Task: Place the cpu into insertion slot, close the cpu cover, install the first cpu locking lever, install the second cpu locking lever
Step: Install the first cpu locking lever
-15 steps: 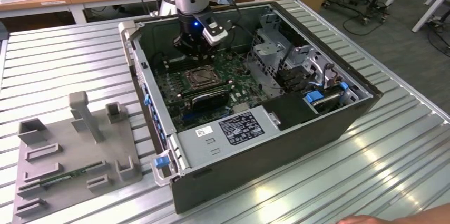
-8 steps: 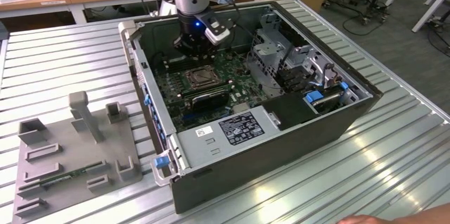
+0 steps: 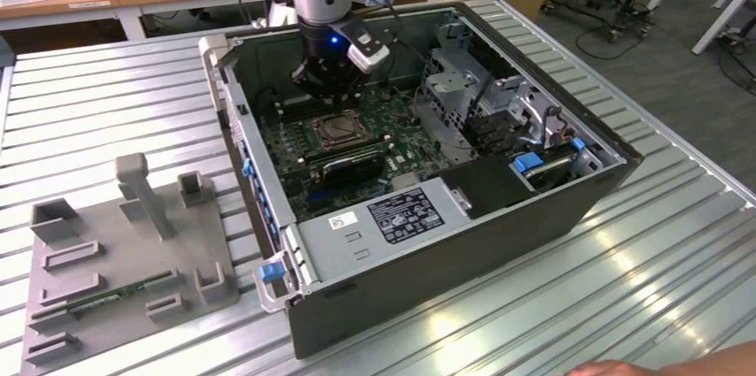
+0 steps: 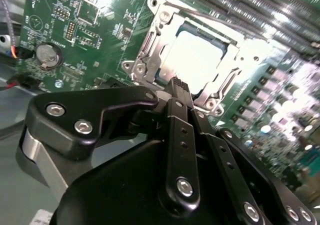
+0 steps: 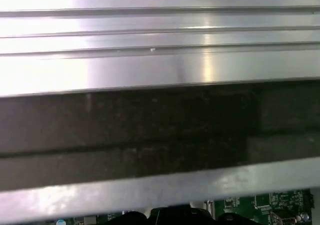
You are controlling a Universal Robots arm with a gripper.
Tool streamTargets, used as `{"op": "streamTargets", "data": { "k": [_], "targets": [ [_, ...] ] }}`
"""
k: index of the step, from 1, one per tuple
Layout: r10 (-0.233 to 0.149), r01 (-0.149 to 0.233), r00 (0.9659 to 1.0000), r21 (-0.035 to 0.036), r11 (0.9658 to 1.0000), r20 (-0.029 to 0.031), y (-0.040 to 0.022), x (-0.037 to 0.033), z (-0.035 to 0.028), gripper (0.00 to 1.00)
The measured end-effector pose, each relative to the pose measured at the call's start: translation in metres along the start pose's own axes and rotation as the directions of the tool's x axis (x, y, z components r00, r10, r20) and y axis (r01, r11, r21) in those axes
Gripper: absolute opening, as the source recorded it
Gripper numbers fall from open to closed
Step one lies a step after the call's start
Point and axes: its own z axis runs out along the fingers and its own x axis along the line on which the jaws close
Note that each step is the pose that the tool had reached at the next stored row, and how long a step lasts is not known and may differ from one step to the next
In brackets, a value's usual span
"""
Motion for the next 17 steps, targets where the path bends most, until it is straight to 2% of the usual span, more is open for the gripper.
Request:
{"op": "streamTargets", "data": {
  "k": [2,5,7,9,10,14,17],
  "targets": [
    [-0.019,0.019,0.9998,0.0174,0.9997,-0.0065,0.0000,0.0000,0.0001,0.11],
    [-0.043,0.044,0.9989,0.0437,0.9981,-0.0199,0.0000,0.0000,0.0002,0.11],
    [-0.055,0.056,0.9981,0.0579,0.9967,-0.0286,-0.0002,0.0000,0.0002,0.11],
    [-0.057,0.059,0.9978,0.0613,0.9964,-0.0336,-0.0017,-0.0001,0.0001,0.11],
    [-0.058,0.060,0.9976,0.0615,0.9963,-0.0373,-0.0039,-0.0003,0.0003,0.11],
    [-0.058,0.061,0.9973,0.0614,0.9963,-0.0450,-0.0098,-0.0020,0.0008,0.11],
    [-0.058,0.061,0.9969,0.0614,0.9962,-0.0529,-0.0119,-0.0050,0.0014,0.11]
  ]
}}
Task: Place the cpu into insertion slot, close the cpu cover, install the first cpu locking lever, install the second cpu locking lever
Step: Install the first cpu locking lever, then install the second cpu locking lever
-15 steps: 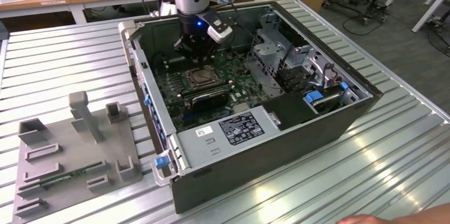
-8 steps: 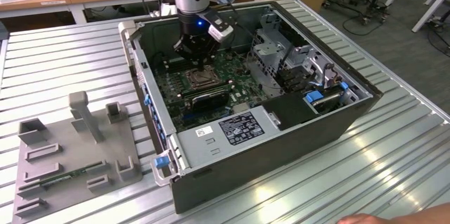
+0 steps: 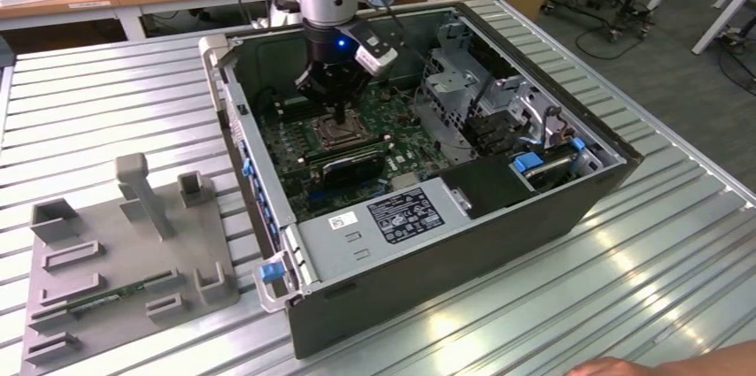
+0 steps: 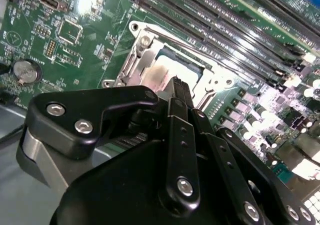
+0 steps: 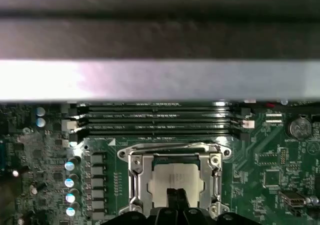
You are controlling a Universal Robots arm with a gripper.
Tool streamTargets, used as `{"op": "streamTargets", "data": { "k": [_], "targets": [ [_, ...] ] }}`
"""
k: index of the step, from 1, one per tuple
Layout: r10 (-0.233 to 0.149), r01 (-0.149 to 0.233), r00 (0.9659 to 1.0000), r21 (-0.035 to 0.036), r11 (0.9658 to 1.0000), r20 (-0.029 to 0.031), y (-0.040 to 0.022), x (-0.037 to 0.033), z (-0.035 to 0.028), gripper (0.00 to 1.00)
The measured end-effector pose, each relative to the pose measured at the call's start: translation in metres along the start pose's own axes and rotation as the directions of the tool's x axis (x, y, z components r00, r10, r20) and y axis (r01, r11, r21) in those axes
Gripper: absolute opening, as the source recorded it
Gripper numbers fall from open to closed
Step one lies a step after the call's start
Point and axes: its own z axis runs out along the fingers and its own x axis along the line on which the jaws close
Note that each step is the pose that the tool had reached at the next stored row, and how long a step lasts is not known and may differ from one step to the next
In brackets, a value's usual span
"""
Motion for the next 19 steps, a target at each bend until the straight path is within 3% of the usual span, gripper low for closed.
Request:
{"op": "streamTargets", "data": {
  "k": [3,6,11,14,16,19],
  "targets": [
    [0.000,0.000,1.0000,-0.0012,1.0000,-0.0059,-0.0012,-0.0028,0.0004,0.11],
    [0.000,0.000,1.0000,-0.0125,0.9999,-0.0093,-0.0032,-0.0048,0.0009,0.11],
    [0.002,-0.002,0.9999,-0.0419,0.9991,-0.0108,-0.0070,-0.0057,0.0015,0.11],
    [0.002,-0.002,0.9999,-0.0435,0.9991,-0.0108,-0.0070,-0.0057,0.0015,0.11],
    [0.002,-0.003,0.9999,-0.0505,0.9987,-0.0109,-0.0070,-0.0057,0.0015,0.11],
    [0.002,-0.003,0.9999,-0.0506,0.9987,-0.0108,-0.0071,-0.0057,0.0014,0.11]
  ]
}}
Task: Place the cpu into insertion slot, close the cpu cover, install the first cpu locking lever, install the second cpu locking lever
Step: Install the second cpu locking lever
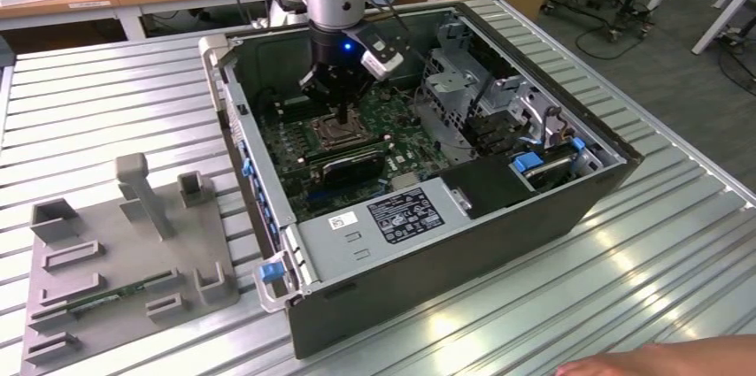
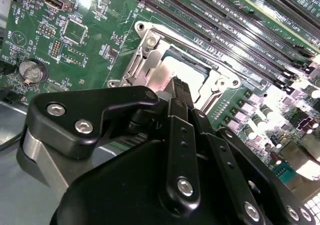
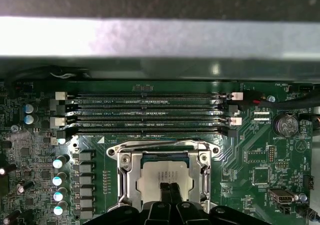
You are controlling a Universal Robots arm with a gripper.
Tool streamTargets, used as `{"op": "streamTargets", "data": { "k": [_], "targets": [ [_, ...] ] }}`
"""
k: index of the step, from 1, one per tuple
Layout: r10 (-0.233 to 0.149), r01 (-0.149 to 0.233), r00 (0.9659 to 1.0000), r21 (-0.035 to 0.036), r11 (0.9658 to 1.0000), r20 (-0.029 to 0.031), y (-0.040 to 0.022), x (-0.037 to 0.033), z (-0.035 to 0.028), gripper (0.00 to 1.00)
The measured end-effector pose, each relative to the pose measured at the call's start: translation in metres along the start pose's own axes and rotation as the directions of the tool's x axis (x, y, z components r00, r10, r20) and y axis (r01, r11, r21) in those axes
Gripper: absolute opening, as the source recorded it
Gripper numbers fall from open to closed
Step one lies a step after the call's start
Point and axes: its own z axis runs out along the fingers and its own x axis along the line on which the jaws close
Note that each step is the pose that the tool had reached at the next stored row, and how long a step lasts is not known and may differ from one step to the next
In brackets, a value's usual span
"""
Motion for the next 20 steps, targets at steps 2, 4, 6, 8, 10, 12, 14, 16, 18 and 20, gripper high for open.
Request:
{"op": "streamTargets", "data": {
  "k": [2,4,6,8,10,12,14,16,18,20],
  "targets": [
    [0.000,0.000,1.0000,0.0002,1.0000,-0.0002,0.0000,0.0000,-0.0006,0.11],
    [0.000,0.000,1.0000,0.0001,1.0000,-0.0001,-0.0001,-0.0001,-0.0013,0.11],
    [0.000,0.000,1.0000,-0.0001,1.0000,0.0000,0.0000,-0.0001,-0.0016,0.11],
    [0.000,0.000,1.0000,0.0001,1.0000,-0.0001,-0.0001,-0.0002,-0.0029,0.11],
    [0.000,0.000,1.0000,0.0001,1.0000,-0.0001,-0.0002,-0.0003,-0.0041,0.11],
    [0.000,0.000,1.0000,0.0003,1.0000,-0.0002,-0.0002,0.0001,-0.0042,0.11],
    [0.000,0.000,1.0000,0.0003,1.0000,-0.0003,-0.0002,0.0003,-0.0043,0.11],
    [0.000,0.000,1.0000,0.0001,1.0000,-0.0001,-0.0002,0.0028,-0.0043,0.11],
    [0.000,0.000,1.0000,0.0000,1.0000,0.0000,-0.0003,0.0051,-0.0046,0.11],
    [0.000,0.000,1.0000,0.0002,1.0000,-0.0002,-0.0003,0.0051,-0.0050,0.11]
  ]
}}
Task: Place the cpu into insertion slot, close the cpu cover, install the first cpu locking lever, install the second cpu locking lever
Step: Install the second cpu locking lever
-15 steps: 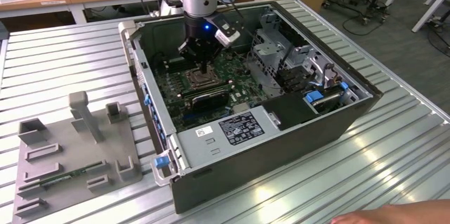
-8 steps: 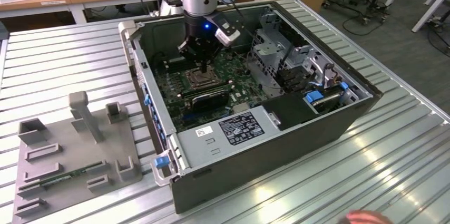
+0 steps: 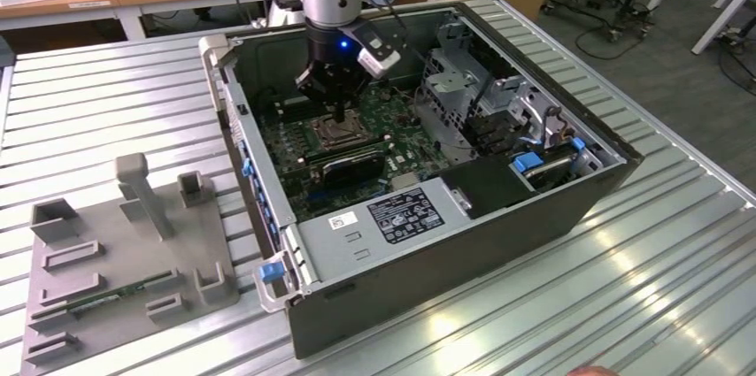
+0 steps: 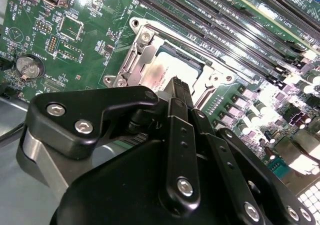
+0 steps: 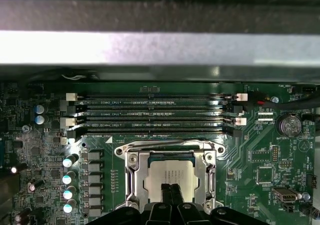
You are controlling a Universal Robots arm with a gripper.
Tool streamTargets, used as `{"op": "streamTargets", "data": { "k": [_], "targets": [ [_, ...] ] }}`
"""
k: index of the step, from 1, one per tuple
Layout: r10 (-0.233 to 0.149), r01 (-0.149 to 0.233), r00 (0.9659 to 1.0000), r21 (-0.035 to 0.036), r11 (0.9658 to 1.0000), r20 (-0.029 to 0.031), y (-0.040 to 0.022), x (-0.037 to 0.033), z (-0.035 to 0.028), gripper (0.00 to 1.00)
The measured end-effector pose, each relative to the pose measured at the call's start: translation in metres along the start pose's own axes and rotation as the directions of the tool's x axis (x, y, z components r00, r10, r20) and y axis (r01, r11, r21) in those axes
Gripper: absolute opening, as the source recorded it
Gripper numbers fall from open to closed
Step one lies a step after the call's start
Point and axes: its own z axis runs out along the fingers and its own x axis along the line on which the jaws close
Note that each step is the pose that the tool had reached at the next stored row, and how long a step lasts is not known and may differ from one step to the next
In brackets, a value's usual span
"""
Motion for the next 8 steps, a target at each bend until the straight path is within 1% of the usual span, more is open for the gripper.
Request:
{"op": "streamTargets", "data": {
  "k": [8],
  "targets": [
    [0.000,0.000,1.0000,0.0000,1.0000,0.0001,-0.0001,-0.0002,-0.0030,0.11]
  ]
}}
